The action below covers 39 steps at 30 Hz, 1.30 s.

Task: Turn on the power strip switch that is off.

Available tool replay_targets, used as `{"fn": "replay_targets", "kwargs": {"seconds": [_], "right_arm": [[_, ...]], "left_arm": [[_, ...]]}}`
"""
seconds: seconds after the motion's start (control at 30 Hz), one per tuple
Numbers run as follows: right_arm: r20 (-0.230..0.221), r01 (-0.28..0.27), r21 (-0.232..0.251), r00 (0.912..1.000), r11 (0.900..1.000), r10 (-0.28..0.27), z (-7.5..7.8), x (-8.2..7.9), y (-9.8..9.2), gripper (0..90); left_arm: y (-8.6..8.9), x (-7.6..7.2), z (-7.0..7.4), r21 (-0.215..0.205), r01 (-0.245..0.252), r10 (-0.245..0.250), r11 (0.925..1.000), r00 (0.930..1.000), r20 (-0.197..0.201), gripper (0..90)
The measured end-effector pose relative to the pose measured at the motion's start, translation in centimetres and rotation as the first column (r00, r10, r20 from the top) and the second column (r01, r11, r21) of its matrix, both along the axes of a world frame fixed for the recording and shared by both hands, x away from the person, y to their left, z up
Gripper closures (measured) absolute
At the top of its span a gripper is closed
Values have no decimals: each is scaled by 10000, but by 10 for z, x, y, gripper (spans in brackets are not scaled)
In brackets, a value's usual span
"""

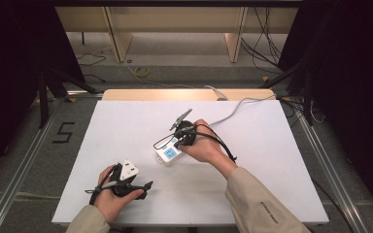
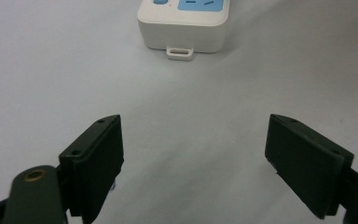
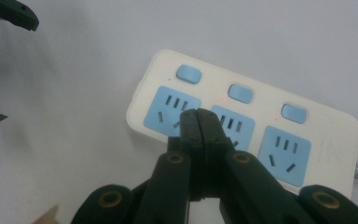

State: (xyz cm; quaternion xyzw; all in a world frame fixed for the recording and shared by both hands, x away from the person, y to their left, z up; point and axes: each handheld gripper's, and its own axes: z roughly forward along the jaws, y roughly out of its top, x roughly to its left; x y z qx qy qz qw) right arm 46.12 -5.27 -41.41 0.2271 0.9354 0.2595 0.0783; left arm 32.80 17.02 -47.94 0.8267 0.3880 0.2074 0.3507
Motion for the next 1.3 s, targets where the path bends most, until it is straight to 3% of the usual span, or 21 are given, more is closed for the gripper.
{"fn": "replay_targets", "kwargs": {"seconds": [1.3], "right_arm": [[-149, -37, -148, 9999, 9999, 35, -12, 15, 31, 900]], "left_arm": [[0, -1, 0, -49, 45, -45, 10000, 10000, 28, 193]]}}
